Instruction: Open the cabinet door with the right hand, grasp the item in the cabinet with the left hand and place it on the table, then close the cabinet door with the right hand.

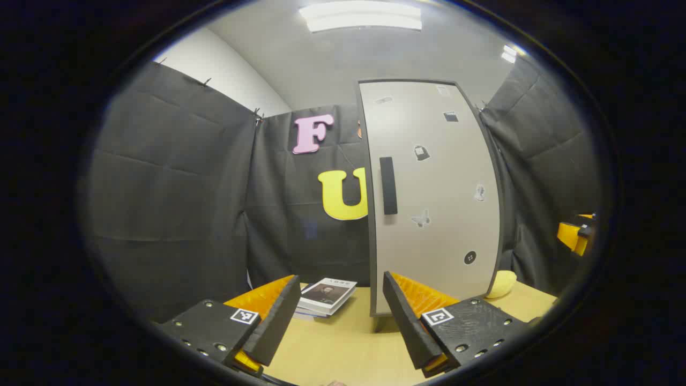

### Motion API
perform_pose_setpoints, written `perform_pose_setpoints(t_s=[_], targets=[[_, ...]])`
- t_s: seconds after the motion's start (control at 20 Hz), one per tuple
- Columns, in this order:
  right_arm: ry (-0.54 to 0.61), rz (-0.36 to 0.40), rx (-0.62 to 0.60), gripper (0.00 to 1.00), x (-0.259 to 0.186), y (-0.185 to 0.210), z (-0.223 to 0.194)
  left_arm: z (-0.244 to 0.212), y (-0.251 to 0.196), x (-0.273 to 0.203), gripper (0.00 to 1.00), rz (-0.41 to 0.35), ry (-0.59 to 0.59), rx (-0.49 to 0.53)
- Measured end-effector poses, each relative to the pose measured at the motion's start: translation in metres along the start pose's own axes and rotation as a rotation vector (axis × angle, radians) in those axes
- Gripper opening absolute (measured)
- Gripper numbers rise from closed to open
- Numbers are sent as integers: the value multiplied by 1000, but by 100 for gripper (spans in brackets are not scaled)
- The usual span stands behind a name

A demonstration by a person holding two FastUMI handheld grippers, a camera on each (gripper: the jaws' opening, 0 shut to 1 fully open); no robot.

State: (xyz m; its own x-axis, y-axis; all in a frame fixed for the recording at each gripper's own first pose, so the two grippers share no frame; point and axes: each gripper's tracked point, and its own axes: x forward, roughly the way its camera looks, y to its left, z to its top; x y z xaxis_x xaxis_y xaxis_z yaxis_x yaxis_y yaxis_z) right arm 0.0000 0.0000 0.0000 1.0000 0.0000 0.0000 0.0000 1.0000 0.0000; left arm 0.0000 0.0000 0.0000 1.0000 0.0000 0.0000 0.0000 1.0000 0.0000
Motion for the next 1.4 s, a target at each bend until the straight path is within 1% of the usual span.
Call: perform_pose_setpoints(t_s=[0.05, 0.1, 0.15, 0.2, 0.35, 0.4, 0.45, 0.5, 0.55, 0.8, 0.85, 0.9, 0.95, 1.05, 1.1, 1.15, 1.2, 1.35, 1.4], targets=[[0, 0, -1, 98, 0, 1, 1, 1, 2, 0, 92, 2, 1, 0], [0, 0, -2, 98, 0, 2, 1, 1, 5, 0, 95, 3, 1, 1], [0, 1, -3, 98, 0, 3, 1, 2, 6, 2, 95, 3, 1, 4], [1, 3, -5, 98, 0, 4, 1, 2, 7, 3, 92, 6, 1, 7], [3, 9, -7, 98, 0, 10, 0, 5, 12, 3, 92, 11, -5, 9], [3, 12, -8, 98, 0, 12, 0, 4, 14, 3, 95, 13, -6, 9], [5, 17, -10, 98, 1, 14, -1, 4, 16, 2, 95, 16, -7, 10], [6, 20, -13, 98, 1, 17, 0, 4, 18, 2, 92, 17, -7, 11], [9, 24, -15, 98, 2, 20, 0, 4, 21, 2, 95, 22, -6, 11], [6, 50, -5, 98, 6, 36, 10, 1, 39, -2, 95, 45, -3, 7], [10, 62, -2, 98, 9, 42, 14, 1, 44, -2, 95, 52, -4, 9], [16, 79, 4, 98, 12, 50, 16, 1, 50, -3, 92, 59, -5, 12], [20, 97, 12, 98, 15, 58, 21, 1, 56, -3, 95, 67, -7, 14], [25, 130, 28, 98, 24, 75, 34, -2, 67, -7, 95, 83, -6, 21], [31, 146, 36, 98, 28, 84, 40, -4, 74, -9, 92, 93, -7, 25], [42, 160, 42, 98, 34, 93, 45, -4, 82, -10, 92, 102, -6, 27], [47, 165, 50, 98, 38, 98, 52, -6, 89, -13, 95, 112, -5, 30], [8, 201, 80, 98, 52, 124, 82, -9, 114, -20, 95, 146, -4, 39], [-6, 217, 84, 97, 56, 133, 89, -11, 123, -22, 92, 157, -1, 41]])
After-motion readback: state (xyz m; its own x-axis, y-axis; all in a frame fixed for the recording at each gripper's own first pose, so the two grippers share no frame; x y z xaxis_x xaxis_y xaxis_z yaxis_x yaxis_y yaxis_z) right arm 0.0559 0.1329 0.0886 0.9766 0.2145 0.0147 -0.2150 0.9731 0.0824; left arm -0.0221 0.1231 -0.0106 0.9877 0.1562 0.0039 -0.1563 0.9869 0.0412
